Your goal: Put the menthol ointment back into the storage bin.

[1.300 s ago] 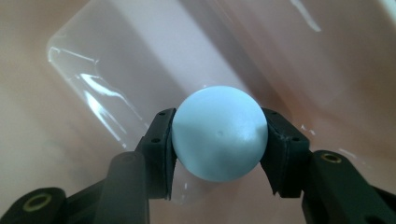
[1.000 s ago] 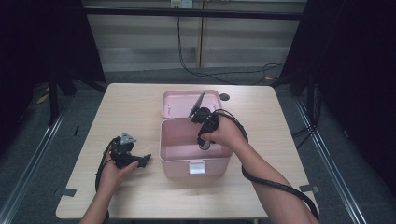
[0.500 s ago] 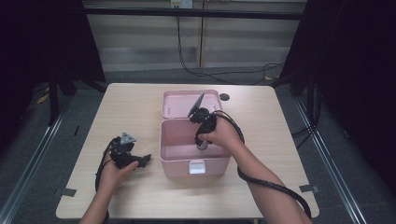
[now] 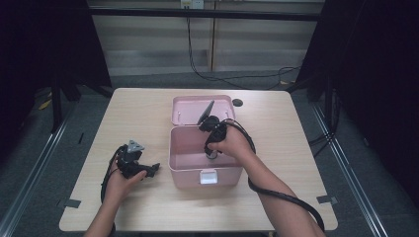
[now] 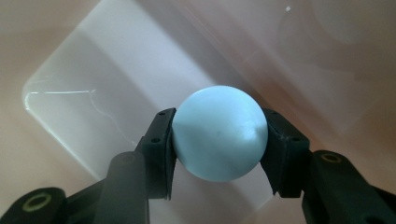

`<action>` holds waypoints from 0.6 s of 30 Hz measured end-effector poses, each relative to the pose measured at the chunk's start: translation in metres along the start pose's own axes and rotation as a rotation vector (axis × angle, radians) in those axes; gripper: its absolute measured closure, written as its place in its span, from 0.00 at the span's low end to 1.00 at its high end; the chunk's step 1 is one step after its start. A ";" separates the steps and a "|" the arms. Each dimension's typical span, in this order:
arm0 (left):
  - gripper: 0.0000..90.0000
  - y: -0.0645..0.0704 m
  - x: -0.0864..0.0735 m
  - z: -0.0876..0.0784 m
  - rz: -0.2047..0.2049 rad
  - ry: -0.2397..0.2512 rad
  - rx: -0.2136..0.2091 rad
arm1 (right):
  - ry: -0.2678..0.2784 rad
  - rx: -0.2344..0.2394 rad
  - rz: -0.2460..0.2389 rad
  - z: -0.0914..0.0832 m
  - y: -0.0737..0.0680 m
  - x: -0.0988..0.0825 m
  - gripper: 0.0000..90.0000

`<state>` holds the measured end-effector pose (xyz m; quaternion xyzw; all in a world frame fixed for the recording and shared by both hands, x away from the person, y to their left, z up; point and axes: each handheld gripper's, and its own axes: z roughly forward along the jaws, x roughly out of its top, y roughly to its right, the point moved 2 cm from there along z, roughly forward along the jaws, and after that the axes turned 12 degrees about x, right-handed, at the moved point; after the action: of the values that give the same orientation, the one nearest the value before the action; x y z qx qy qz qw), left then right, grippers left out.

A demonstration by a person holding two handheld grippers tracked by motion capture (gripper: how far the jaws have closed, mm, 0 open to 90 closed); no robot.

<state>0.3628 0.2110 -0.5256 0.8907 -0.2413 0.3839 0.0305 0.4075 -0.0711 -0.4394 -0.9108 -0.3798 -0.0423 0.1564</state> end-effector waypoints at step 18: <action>0.01 0.000 0.000 0.000 0.001 -0.001 0.002 | 0.016 -0.015 0.000 0.007 0.001 0.003 0.56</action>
<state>0.3628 0.2110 -0.5255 0.8909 -0.2413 0.3836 0.0295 0.4098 -0.0679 -0.4455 -0.9114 -0.3784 -0.0526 0.1527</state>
